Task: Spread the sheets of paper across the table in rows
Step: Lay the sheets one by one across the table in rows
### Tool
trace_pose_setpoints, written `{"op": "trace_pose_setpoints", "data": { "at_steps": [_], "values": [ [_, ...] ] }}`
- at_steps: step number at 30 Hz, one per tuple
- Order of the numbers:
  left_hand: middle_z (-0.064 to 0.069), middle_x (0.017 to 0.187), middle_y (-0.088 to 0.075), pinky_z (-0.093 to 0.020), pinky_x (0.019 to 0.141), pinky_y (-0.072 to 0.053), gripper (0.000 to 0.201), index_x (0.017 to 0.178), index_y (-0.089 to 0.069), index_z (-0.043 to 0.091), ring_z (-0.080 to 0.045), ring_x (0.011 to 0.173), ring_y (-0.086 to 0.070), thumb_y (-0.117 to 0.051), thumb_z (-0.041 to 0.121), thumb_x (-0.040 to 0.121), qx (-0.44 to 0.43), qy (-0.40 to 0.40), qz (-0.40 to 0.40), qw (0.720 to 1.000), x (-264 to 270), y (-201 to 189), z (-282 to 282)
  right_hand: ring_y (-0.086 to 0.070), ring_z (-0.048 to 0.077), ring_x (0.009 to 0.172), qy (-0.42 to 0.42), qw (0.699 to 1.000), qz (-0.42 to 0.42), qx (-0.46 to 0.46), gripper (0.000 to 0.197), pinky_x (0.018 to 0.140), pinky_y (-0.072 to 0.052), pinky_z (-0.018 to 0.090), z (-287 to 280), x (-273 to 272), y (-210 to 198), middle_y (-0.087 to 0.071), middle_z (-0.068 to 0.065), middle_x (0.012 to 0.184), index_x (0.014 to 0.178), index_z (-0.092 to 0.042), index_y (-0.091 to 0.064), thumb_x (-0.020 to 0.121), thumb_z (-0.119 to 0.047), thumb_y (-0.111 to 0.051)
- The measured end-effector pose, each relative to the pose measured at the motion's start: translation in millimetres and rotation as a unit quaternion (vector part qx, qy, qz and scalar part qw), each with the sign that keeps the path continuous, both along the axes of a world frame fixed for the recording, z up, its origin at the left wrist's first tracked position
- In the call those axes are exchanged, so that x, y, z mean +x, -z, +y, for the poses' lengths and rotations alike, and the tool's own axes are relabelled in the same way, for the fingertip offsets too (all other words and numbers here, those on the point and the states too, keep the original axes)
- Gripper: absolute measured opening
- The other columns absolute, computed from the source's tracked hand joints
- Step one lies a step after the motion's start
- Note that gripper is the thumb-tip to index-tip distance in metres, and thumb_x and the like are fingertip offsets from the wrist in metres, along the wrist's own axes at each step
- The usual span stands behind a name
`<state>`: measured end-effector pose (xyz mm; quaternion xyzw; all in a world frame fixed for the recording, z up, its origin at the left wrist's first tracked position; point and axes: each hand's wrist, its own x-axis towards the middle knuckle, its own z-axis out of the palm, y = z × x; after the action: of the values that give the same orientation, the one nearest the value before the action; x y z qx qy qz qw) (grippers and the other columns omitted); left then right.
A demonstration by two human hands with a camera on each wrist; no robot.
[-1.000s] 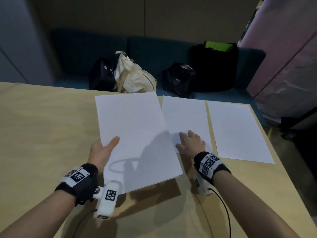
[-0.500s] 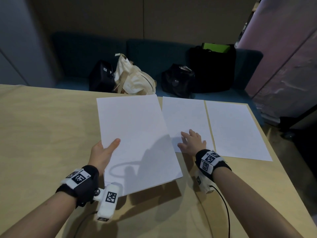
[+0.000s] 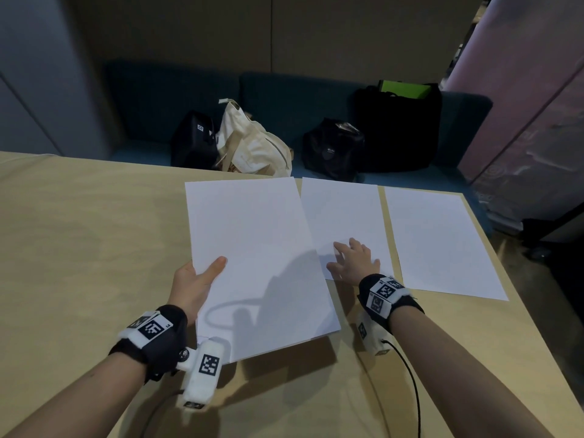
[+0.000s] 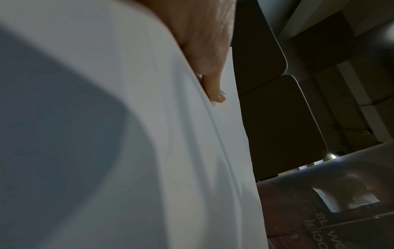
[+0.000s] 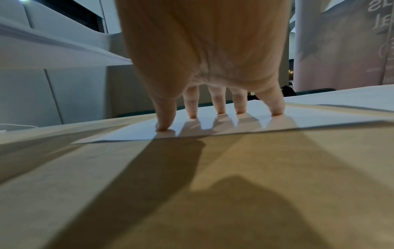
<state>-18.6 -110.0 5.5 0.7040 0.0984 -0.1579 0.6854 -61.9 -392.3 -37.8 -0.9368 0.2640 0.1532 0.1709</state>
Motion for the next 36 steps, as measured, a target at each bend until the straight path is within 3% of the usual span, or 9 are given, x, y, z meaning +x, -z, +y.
{"op": "trace_pose_setpoints", "data": {
  "at_steps": [19, 24, 26, 28, 30, 33, 36],
  "values": [
    [-0.015, 0.118, -0.064, -0.031, 0.088, -0.044, 0.037, 0.121, -0.058, -0.001, -0.025, 0.1, -0.061, -0.062, 0.013, 0.088, 0.008, 0.004, -0.005, 1.0, 0.8, 6.2, 0.9, -0.016, 0.029, 0.143, -0.005, 1.0, 0.007, -0.001, 0.056, 0.111, -0.018, 0.058, -0.2, 0.9, 0.7, -0.017, 0.003, 0.156, 0.141, -0.03, -0.031, 0.089, -0.04, -0.048],
    [-0.015, 0.114, -0.065, -0.032, 0.089, -0.045, 0.037, 0.121, -0.058, -0.002, -0.025, 0.1, -0.062, -0.062, 0.014, 0.088, 0.013, 0.006, -0.01, 1.0, 1.2, 6.5, 1.9, -0.024, 0.028, 0.141, 0.006, 0.997, -0.082, 0.011, 0.053, 0.114, -0.017, 0.051, -1.0, -0.7, -1.5, -0.025, 0.005, 0.155, 0.141, -0.022, -0.036, 0.093, -0.039, -0.046],
    [-0.014, 0.112, -0.065, -0.034, 0.092, -0.047, 0.037, 0.121, -0.059, -0.002, -0.025, 0.098, -0.062, -0.062, 0.015, 0.087, 0.016, 0.006, -0.012, 1.0, 2.0, 6.0, 1.3, -0.043, 0.028, 0.128, 0.018, 0.984, -0.165, 0.059, 0.041, 0.107, -0.032, 0.043, 2.6, 1.7, -8.9, -0.046, 0.012, 0.141, 0.131, -0.011, -0.051, 0.095, -0.031, -0.044],
    [-0.014, 0.11, -0.065, -0.03, 0.086, -0.046, 0.037, 0.119, -0.059, -0.003, -0.024, 0.096, -0.062, -0.063, 0.015, 0.087, 0.02, 0.004, -0.018, 1.0, 3.3, 5.4, 0.6, -0.058, 0.029, 0.098, 0.051, 0.955, -0.218, 0.193, 0.034, 0.086, -0.044, 0.035, 12.3, 3.3, -23.1, -0.065, 0.015, 0.106, 0.108, -0.002, -0.063, 0.096, -0.026, -0.043],
    [-0.014, 0.109, -0.065, -0.028, 0.082, -0.044, 0.037, 0.118, -0.059, -0.005, -0.023, 0.094, -0.061, -0.063, 0.015, 0.087, 0.02, -0.003, -0.025, 0.999, 5.0, 4.2, 0.6, -0.056, 0.024, 0.071, 0.061, 0.92, -0.223, 0.317, 0.031, 0.068, -0.046, 0.028, 23.3, 2.6, -38.5, -0.061, 0.009, 0.075, 0.091, 0.0, -0.063, 0.094, -0.027, -0.049],
    [-0.012, 0.109, -0.065, -0.028, 0.084, -0.044, 0.036, 0.117, -0.06, -0.004, -0.022, 0.096, -0.061, -0.064, 0.015, 0.087, 0.008, -0.015, -0.032, 0.999, 7.2, 2.9, 3.0, -0.054, 0.019, 0.065, 0.032, 0.914, -0.217, 0.341, 0.023, 0.066, -0.047, 0.029, 36.0, 2.4, -49.0, -0.054, 0.004, 0.069, 0.092, -0.003, -0.062, 0.08, -0.021, -0.071],
    [-0.009, 0.108, -0.065, -0.027, 0.084, -0.043, 0.035, 0.117, -0.06, 0.0, -0.021, 0.095, -0.061, -0.064, 0.016, 0.086, 0.001, -0.023, -0.041, 0.999, 9.9, 3.5, 9.0, -0.056, 0.013, 0.064, 0.069, 0.915, -0.252, 0.307, 0.027, 0.061, -0.051, 0.019, 46.6, 2.4, -54.7, -0.056, -0.001, 0.068, 0.094, -0.008, -0.063, 0.072, -0.007, -0.077]
  ]
}}
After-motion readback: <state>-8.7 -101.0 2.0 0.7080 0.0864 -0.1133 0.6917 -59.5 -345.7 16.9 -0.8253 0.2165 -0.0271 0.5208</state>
